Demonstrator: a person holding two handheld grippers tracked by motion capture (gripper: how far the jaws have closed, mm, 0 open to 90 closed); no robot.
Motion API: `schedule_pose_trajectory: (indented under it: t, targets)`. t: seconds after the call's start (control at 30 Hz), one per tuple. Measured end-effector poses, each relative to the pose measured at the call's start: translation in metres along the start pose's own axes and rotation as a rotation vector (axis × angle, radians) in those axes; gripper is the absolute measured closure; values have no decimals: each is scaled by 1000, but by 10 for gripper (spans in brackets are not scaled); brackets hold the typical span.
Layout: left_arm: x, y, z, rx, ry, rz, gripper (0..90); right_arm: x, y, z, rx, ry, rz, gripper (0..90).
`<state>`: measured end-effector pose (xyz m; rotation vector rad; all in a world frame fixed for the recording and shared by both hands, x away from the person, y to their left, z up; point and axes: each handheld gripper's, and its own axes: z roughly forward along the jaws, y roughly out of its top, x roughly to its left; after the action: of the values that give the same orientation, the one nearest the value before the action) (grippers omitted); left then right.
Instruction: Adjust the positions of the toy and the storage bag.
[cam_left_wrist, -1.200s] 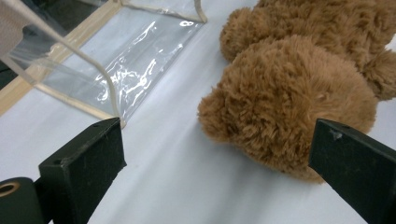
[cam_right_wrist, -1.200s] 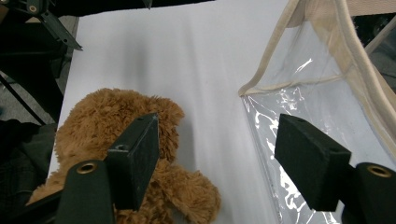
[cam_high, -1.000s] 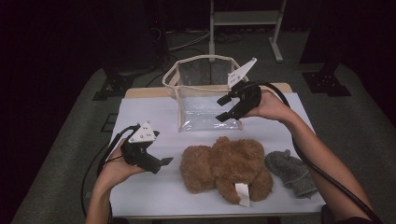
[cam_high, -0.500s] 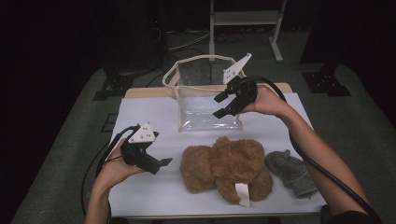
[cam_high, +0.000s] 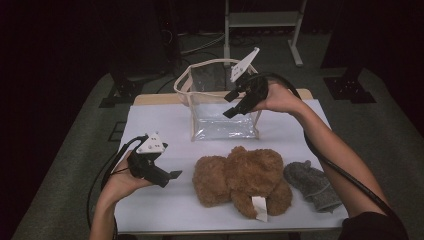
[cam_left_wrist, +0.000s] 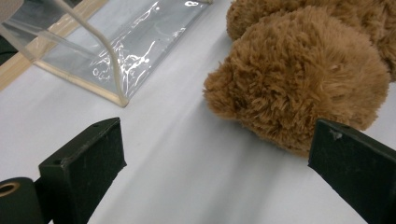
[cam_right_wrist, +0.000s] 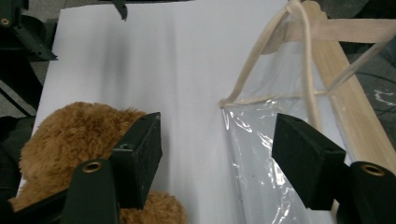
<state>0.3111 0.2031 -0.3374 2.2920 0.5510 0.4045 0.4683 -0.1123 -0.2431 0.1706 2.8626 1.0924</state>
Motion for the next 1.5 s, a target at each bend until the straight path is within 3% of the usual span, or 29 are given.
schedule_pose_trajectory:
  t: [0.37,0.63,0.77,0.87,1.1,1.5]
  targets:
    - [1,-3,1,13,-1,-4,28,-25,7,4,27,-32,12,338]
    - [3,-6,1,17,-6,-9,28,-44,5,18,58,-40,33,372]
    - [3,-6,0,18,-7,-8,28,-50,4,23,64,-48,40,422]
    - [3,-6,-1,16,-5,-9,28,-52,1,26,66,-53,37,514]
    - [3,-7,-2,16,6,-13,28,-50,-7,30,100,-58,16,853]
    - [2,-6,-2,18,1,-12,29,-29,-17,23,91,-20,17,868]
